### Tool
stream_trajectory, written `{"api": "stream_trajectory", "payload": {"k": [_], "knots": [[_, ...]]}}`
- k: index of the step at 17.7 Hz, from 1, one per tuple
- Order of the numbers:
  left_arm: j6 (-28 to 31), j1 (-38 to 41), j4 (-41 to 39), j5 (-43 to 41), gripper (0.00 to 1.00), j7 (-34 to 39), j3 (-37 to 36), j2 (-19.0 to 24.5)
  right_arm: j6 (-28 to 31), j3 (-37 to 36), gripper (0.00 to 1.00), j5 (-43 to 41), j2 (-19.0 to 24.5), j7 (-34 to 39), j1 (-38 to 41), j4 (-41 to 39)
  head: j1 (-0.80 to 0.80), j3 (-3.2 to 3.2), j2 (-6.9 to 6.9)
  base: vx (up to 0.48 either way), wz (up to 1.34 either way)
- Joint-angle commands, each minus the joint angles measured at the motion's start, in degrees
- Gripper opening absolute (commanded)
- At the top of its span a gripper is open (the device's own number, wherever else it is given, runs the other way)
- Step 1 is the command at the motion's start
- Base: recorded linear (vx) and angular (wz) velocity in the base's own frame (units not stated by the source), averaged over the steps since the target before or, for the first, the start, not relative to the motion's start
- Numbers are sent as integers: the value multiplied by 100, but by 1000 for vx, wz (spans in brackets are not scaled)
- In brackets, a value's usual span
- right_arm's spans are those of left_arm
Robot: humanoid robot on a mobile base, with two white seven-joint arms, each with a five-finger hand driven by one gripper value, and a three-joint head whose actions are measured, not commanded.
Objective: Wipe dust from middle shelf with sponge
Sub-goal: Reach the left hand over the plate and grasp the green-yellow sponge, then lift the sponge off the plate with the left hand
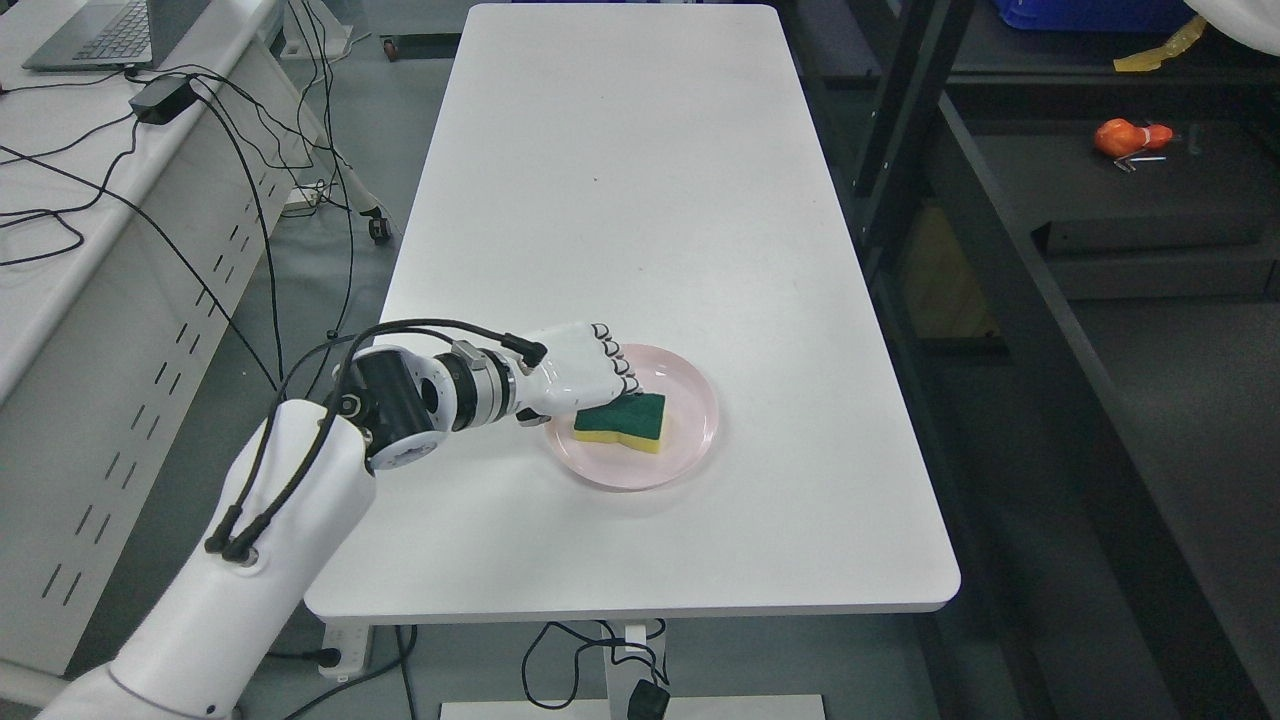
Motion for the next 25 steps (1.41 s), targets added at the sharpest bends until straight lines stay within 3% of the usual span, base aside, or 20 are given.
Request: {"api": "stream_trajectory", "payload": {"k": [1,11,17,23,25], "knots": [[57,-197,493,-185,81,38,-505,-393,4,-3,100,0,-100,1,0,-100,0,0,0,0,0],[65,-13,493,-167,63,21,-408,-639,4,-3,100,0,-100,1,0,-100,0,0,0,0,0],[13,146,405,-18,40,29,987,-850,4,-3,100,0,-100,1,0,-100,0,0,0,0,0],[-110,224,405,2254,3,-32,2235,-815,4,-3,100,0,-100,1,0,-100,0,0,0,0,0],[-102,269,405,3002,0,-15,2640,-894,4,6,100,0,-100,1,0,-100,0,0,0,0,0]]}}
